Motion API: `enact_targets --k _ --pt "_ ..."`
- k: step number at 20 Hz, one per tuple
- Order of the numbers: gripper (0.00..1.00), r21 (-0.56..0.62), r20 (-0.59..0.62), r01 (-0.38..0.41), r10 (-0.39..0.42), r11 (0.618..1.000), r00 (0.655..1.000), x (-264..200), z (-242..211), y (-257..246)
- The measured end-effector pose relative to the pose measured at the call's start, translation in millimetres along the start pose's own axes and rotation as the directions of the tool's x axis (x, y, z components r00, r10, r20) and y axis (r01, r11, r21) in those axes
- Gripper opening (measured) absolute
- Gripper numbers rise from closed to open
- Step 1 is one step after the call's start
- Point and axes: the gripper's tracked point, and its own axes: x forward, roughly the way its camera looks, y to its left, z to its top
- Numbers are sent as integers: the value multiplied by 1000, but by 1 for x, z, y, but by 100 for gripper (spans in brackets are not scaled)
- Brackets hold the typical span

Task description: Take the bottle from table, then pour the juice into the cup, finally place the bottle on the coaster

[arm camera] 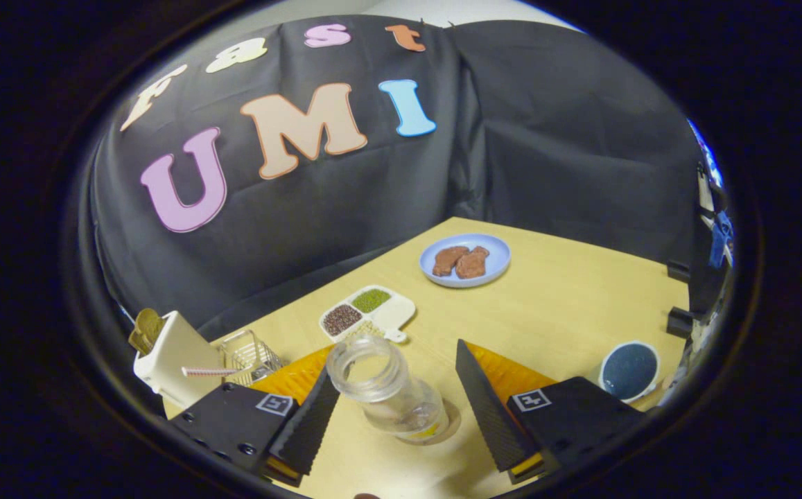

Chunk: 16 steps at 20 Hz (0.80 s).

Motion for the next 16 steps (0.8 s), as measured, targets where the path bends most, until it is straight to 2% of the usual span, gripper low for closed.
enact_targets --k 8,16 --pt "97 20 102 -64 62 998 993 -27 63 16" --pt "97 14 239 -125 118 992 964 -72 142 20"
